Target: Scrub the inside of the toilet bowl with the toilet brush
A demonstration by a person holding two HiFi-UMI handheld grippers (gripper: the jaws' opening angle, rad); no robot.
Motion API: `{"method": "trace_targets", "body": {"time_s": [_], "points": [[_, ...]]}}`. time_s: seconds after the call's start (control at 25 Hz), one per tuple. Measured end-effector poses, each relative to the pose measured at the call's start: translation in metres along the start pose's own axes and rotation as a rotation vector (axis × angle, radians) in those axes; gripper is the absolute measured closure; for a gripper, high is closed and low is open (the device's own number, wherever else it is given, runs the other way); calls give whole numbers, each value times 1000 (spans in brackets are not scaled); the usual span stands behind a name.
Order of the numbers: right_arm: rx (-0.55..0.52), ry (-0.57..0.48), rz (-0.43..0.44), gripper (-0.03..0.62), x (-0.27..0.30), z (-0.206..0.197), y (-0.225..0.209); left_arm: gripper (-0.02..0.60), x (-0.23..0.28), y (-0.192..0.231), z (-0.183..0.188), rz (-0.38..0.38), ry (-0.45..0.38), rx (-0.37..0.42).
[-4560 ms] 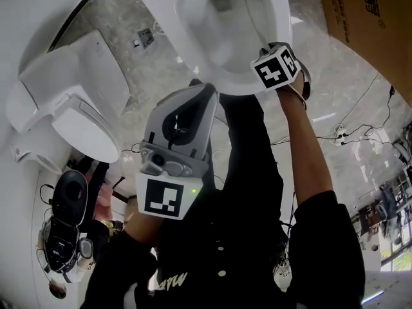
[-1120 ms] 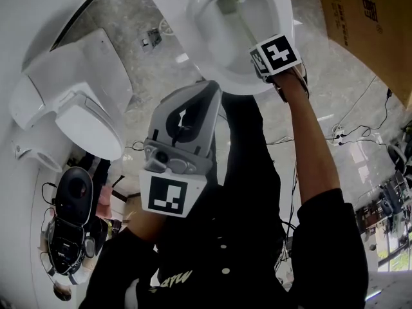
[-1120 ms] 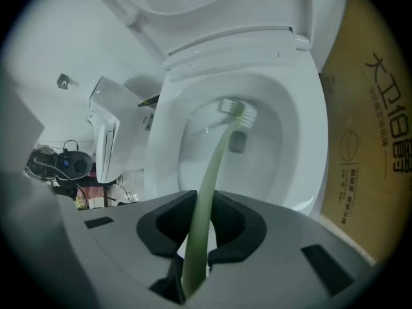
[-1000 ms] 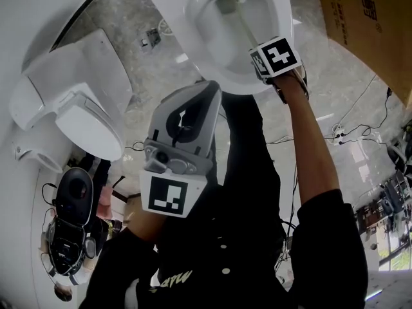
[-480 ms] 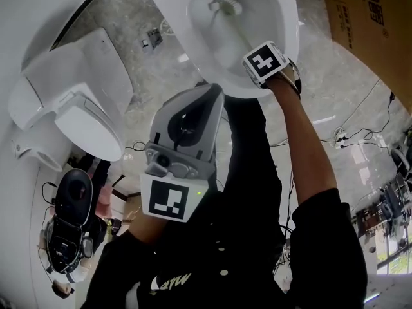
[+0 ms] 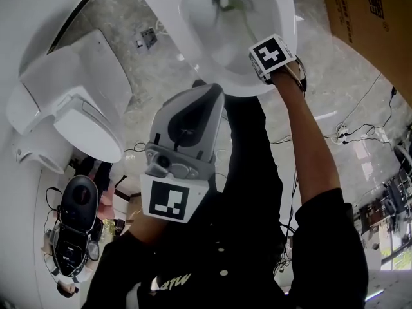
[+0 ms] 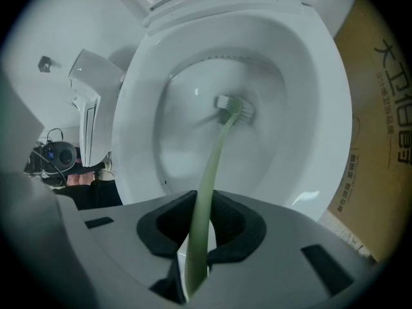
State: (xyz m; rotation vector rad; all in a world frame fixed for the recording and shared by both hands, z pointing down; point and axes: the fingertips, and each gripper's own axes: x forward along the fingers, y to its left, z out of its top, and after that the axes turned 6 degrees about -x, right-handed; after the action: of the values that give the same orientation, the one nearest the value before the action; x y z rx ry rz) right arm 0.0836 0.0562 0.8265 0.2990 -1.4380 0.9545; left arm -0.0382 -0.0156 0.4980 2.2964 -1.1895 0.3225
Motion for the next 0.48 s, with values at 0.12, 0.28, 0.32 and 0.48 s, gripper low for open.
{"method": "trace_targets", "body": {"time_s": [0.12, 0.28, 0.32, 0.48], "points": [[64, 9, 15, 519, 2, -11, 8, 557, 0, -2, 1, -11, 2, 8], [112, 39, 41, 520, 7, -29, 22, 557, -2, 2, 2, -12, 2, 11], [117, 50, 50, 520, 8, -34, 26, 557, -3, 3, 2, -12, 1, 11], [124, 90, 89, 522, 17, -52, 47, 557, -5, 4, 1, -15, -1, 10]]}}
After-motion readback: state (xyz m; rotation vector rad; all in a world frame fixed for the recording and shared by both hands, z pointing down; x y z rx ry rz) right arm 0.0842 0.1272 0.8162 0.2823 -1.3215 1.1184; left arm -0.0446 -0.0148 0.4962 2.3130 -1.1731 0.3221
